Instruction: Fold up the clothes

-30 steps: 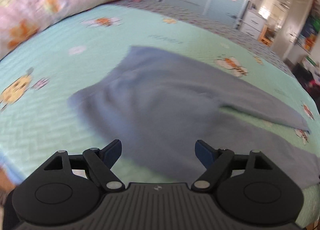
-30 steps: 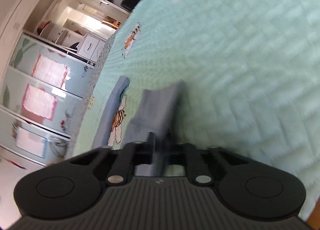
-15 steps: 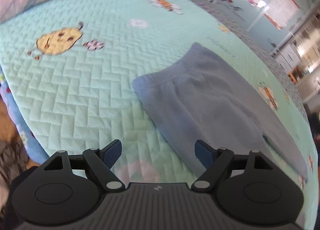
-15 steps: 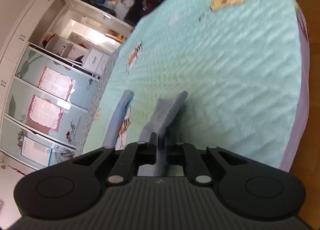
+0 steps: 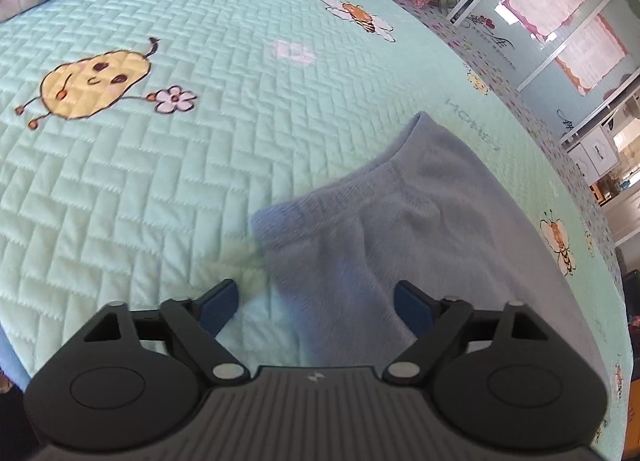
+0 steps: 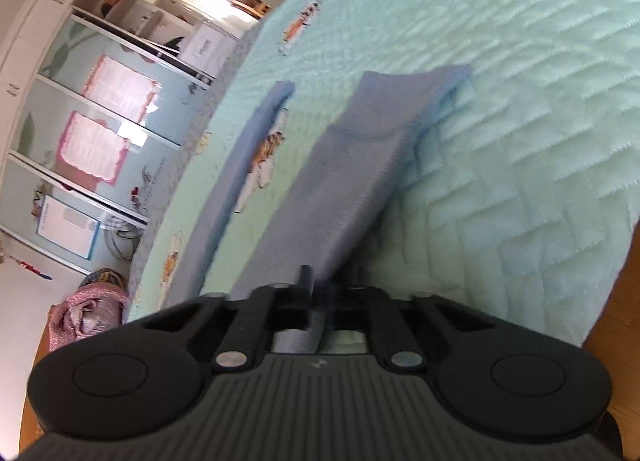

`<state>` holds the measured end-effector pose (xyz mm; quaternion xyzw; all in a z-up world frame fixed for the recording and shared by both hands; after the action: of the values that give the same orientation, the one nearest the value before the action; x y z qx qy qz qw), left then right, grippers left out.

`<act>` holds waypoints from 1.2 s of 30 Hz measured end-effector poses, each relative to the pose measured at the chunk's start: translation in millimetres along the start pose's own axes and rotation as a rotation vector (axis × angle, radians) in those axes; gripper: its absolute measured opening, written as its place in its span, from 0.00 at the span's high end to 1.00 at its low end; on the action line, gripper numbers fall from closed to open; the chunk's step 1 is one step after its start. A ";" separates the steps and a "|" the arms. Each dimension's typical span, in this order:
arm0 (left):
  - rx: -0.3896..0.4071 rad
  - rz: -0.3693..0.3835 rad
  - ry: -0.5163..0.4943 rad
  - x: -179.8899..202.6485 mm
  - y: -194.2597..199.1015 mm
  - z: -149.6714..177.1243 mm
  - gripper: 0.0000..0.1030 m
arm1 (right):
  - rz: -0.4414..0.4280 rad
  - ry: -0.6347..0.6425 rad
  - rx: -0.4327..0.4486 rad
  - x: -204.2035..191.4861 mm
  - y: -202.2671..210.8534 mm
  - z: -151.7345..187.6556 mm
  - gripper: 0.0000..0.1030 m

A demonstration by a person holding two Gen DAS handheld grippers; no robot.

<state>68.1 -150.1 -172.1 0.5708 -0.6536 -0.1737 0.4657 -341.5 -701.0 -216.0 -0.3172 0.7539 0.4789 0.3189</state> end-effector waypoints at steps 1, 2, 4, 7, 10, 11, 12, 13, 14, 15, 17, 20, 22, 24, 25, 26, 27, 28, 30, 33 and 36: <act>-0.001 0.005 -0.008 0.0 2.2 -1.0 0.73 | -0.007 -0.007 0.003 0.5 2.5 -1.8 0.95; -0.010 0.024 -0.007 -2.1 5.8 -1.0 0.97 | -0.015 -0.005 0.008 -1.3 5.2 -2.9 0.95; 0.031 0.058 -0.003 -6.6 23.6 2.3 0.97 | -0.036 0.015 0.019 -7.3 11.4 -6.0 0.96; 0.076 0.107 0.015 -15.2 52.2 7.6 0.97 | -0.059 0.050 0.038 -19.6 19.3 -7.9 0.96; 0.082 0.132 0.032 -21.5 59.8 7.7 0.96 | -0.068 0.066 0.044 -25.2 21.1 -7.9 0.96; 0.057 0.114 0.035 -23.6 49.9 5.8 0.95 | -0.057 0.058 0.041 -22.7 18.2 -6.9 0.95; 0.033 0.096 0.038 -25.8 40.0 3.8 0.94 | -0.049 0.033 0.031 -18.1 15.0 -5.8 0.95; 0.008 0.078 0.041 -28.0 30.1 1.9 0.93 | -0.041 0.006 0.020 -13.3 11.8 -4.7 0.88; -0.020 0.065 0.056 -31.4 22.2 2.1 0.84 | -0.032 -0.021 0.009 -8.5 8.8 -3.5 0.76; -0.046 0.054 0.070 -34.7 14.6 2.4 0.79 | -0.029 -0.028 0.003 -6.3 7.8 -1.7 0.66; -0.042 0.086 0.066 -33.9 11.8 4.3 0.59 | -0.025 -0.038 -0.006 -2.4 6.5 2.1 0.56; -0.027 0.110 0.040 -27.3 9.8 2.4 0.45 | -0.028 -0.025 -0.001 -2.8 6.8 2.7 0.57; -0.017 0.095 0.032 -22.9 7.9 -1.5 0.55 | -0.026 -0.036 0.003 -2.3 5.9 1.0 0.59; -0.008 0.083 0.041 -21.6 10.7 -4.5 0.91 | -0.017 -0.047 0.000 -2.3 5.0 -1.8 0.72; -0.002 0.098 0.035 -21.7 12.7 -4.8 0.94 | -0.011 -0.041 -0.004 -3.4 6.0 -3.5 0.82; 0.004 0.114 0.028 -21.7 14.8 -5.1 0.95 | -0.014 -0.030 -0.002 -5.0 8.1 -5.0 0.86; 0.010 0.129 0.022 -21.7 16.7 -5.3 0.95 | -0.016 -0.037 -0.004 -3.7 8.3 -6.2 0.86; 0.002 0.132 0.017 -22.7 15.7 -4.1 0.95 | -0.018 -0.046 -0.007 -1.9 8.3 -7.3 0.86; -0.058 0.118 0.014 -24.3 3.5 -1.1 0.93 | -0.021 -0.063 -0.012 1.6 8.3 -9.5 0.76; -0.075 0.141 0.036 -25.8 -0.3 2.7 0.79 | -0.035 -0.059 -0.027 1.0 8.2 -2.1 0.61; -0.064 0.162 0.010 -15.2 4.8 7.8 0.44 | -0.041 -0.045 -0.040 -1.5 8.1 5.7 0.56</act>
<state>57.7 -137.3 -178.6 0.5016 -0.6895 -0.1534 0.4995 -346.0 -692.7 -212.5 -0.3283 0.7300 0.4943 0.3392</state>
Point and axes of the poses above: each gripper's, at about its wrist camera, not at the fingertips, and y roughly against the way its jaws point, x to its right, z to its underside, the point moved 1 cm from there along -y, roughly the way its jaws point, and after that the axes turned 2 degrees about -y, right-handed, at the moved point
